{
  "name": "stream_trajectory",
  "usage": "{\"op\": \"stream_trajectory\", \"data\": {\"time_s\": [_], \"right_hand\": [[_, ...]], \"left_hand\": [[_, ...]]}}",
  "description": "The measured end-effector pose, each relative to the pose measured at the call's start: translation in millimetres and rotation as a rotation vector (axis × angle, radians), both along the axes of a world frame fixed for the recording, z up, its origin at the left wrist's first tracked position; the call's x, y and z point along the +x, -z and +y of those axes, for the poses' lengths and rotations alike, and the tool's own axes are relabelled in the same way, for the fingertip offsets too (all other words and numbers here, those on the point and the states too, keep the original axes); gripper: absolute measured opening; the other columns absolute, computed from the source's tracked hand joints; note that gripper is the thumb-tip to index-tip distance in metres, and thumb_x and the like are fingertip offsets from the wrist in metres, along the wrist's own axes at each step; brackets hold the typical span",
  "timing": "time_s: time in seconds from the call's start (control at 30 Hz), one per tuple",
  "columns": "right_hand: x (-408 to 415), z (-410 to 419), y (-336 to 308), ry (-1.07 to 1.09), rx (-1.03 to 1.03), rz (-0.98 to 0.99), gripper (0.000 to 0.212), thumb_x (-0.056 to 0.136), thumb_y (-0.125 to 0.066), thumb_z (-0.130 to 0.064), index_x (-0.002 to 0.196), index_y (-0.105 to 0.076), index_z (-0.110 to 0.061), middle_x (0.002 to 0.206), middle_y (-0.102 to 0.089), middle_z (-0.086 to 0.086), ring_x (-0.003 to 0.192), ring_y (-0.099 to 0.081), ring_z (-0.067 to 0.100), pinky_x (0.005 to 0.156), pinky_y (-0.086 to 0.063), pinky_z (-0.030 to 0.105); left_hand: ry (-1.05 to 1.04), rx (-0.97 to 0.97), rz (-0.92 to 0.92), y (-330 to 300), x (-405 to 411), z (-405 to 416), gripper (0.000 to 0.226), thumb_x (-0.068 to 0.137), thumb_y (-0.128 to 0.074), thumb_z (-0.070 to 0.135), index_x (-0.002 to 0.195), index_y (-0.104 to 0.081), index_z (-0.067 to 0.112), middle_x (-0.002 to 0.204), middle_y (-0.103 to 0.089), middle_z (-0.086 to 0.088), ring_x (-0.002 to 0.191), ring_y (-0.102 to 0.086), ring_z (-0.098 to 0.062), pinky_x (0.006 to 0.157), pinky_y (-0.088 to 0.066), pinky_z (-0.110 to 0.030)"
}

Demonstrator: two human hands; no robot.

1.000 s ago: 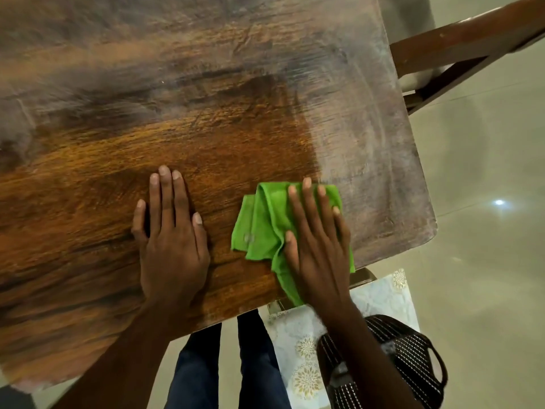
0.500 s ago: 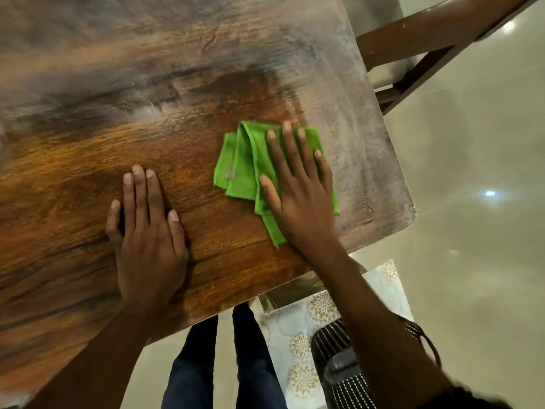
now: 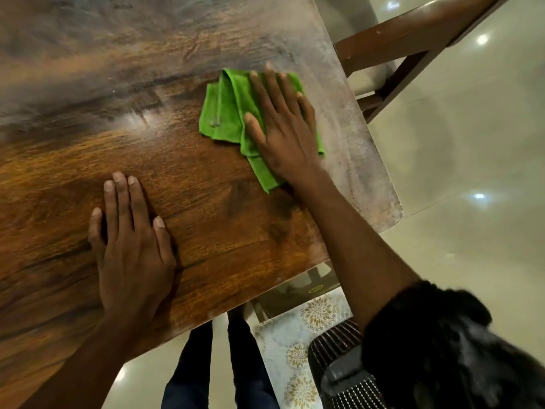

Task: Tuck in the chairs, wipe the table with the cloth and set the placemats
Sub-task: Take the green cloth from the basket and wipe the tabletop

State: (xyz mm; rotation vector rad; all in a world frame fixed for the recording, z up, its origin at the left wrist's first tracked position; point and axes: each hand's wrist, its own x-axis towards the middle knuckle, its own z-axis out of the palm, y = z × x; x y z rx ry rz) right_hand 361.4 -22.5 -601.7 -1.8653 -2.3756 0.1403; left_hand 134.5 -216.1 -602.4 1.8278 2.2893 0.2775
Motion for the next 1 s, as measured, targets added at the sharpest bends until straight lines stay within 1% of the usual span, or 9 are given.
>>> {"op": "stream_trajectory", "data": {"time_s": [0.13,0.2,0.37,0.47,0.6,0.7,0.83,0.9,1.0], "right_hand": [[-0.8,6.2,1.3,-0.041,0.027,-0.034,0.064,0.112,-0.028,-0.053,0.169,-0.021,-0.027,0.178,-0.015,0.002,0.165,-0.010,0.020,0.130,-0.017,0.043],[14.4,-24.9,-1.1,-0.039,0.036,-0.055,0.063,0.113,-0.026,-0.052,0.170,-0.018,-0.026,0.179,-0.011,0.001,0.165,-0.007,0.019,0.130,-0.018,0.043],[69.3,-132.6,-11.5,0.013,-0.097,-0.047,0.064,0.114,-0.031,-0.047,0.171,-0.012,-0.024,0.179,-0.001,0.000,0.166,0.002,0.019,0.131,-0.017,0.048],[83.5,-162.9,-14.8,0.034,-0.144,-0.025,0.065,0.112,-0.031,-0.046,0.170,-0.014,-0.024,0.179,-0.002,0.000,0.166,0.000,0.020,0.131,-0.019,0.050],[74.4,-128.3,-10.5,0.039,-0.122,0.005,0.066,0.111,-0.031,-0.046,0.170,-0.014,-0.026,0.179,-0.003,-0.002,0.166,0.001,0.017,0.131,-0.017,0.049],[57.4,-63.4,-1.8,0.002,-0.056,-0.004,0.064,0.112,-0.032,-0.047,0.170,-0.015,-0.027,0.179,-0.006,-0.002,0.165,0.000,0.016,0.132,-0.013,0.043],[25.5,25.0,3.4,-0.032,-0.009,-0.051,0.063,0.111,-0.030,-0.049,0.169,-0.020,-0.027,0.178,-0.013,-0.001,0.165,-0.008,0.018,0.130,-0.018,0.043],[18.9,37.5,3.9,-0.039,-0.005,-0.046,0.062,0.111,-0.029,-0.049,0.169,-0.021,-0.027,0.178,-0.014,0.000,0.165,-0.009,0.018,0.129,-0.020,0.044],[31.5,13.1,-0.2,-0.055,-0.006,-0.046,0.062,0.113,-0.030,-0.045,0.170,-0.016,-0.026,0.179,-0.008,-0.001,0.165,-0.004,0.017,0.130,-0.018,0.044]], "left_hand": [[0.011,0.003,-0.005,-0.9,-0.8,0.7,0.066,0.111,-0.019,0.033,0.171,-0.011,0.008,0.180,-0.007,-0.010,0.167,-0.003,-0.020,0.134,-0.011,-0.052],[0.005,0.002,-0.016,-0.9,-0.3,1.9,0.066,0.110,-0.019,0.034,0.171,-0.011,0.008,0.180,-0.007,-0.010,0.167,-0.003,-0.020,0.133,-0.012,-0.052],[-0.028,0.000,-0.060,-9.0,12.6,5.4,0.069,0.111,-0.020,0.040,0.172,-0.006,0.011,0.180,-0.006,-0.009,0.167,-0.003,-0.021,0.133,-0.011,-0.053],[0.067,0.015,-0.105,-11.2,60.8,26.7,0.069,0.112,-0.021,0.042,0.172,-0.004,0.013,0.181,-0.001,-0.005,0.167,0.001,-0.019,0.135,-0.004,-0.046],[0.111,-0.018,-0.073,0.6,103.5,52.3,0.066,0.113,-0.019,0.036,0.172,-0.001,0.011,0.181,0.002,-0.007,0.167,0.002,-0.019,0.135,-0.012,-0.048],[0.110,-0.033,-0.031,6.8,103.2,51.6,0.067,0.114,-0.018,0.037,0.172,0.001,0.010,0.180,0.003,-0.008,0.167,0.003,-0.020,0.135,-0.010,-0.048],[0.131,-0.032,0.021,2.9,105.4,50.9,0.067,0.113,-0.020,0.036,0.172,0.002,0.010,0.180,0.003,-0.009,0.167,0.002,-0.021,0.134,-0.011,-0.048],[0.125,-0.049,0.043,2.1,104.7,51.0,0.067,0.113,-0.020,0.036,0.172,0.002,0.011,0.180,0.003,-0.008,0.167,0.001,-0.021,0.134,-0.012,-0.049],[0.128,-0.054,0.037,2.2,104.6,51.3,0.068,0.112,-0.021,0.036,0.172,-0.001,0.009,0.180,0.001,-0.009,0.167,-0.002,-0.022,0.134,-0.012,-0.050]]}}
